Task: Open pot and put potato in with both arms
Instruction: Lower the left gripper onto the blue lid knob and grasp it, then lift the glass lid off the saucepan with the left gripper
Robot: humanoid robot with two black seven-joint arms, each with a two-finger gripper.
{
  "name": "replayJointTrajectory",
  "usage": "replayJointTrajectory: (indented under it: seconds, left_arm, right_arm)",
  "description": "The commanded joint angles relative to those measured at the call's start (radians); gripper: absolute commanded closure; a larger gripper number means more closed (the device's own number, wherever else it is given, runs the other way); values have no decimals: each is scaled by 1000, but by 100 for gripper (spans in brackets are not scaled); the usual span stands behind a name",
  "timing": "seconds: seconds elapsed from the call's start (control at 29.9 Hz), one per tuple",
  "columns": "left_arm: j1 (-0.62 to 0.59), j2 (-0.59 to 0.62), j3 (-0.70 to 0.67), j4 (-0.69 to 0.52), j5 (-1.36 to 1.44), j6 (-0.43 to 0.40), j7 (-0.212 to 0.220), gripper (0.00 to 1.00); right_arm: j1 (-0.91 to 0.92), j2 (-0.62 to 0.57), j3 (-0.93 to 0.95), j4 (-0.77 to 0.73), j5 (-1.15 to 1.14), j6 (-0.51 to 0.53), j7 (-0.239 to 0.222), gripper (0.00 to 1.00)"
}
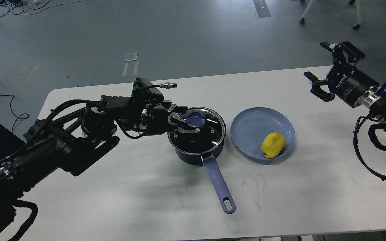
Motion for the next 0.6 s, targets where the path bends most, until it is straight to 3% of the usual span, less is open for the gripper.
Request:
replayJointTrajectory:
  seconds: [0.0,0.57]
  left_arm:
    - [2,-6,0,5,-1,0,0,2]
    - [-3,-32,0,16,2,0,0,10]
  right_arm:
    - [0,0,0,0,0,0,0,0]
    - [-2,0,-3,2,0,0,0,0]
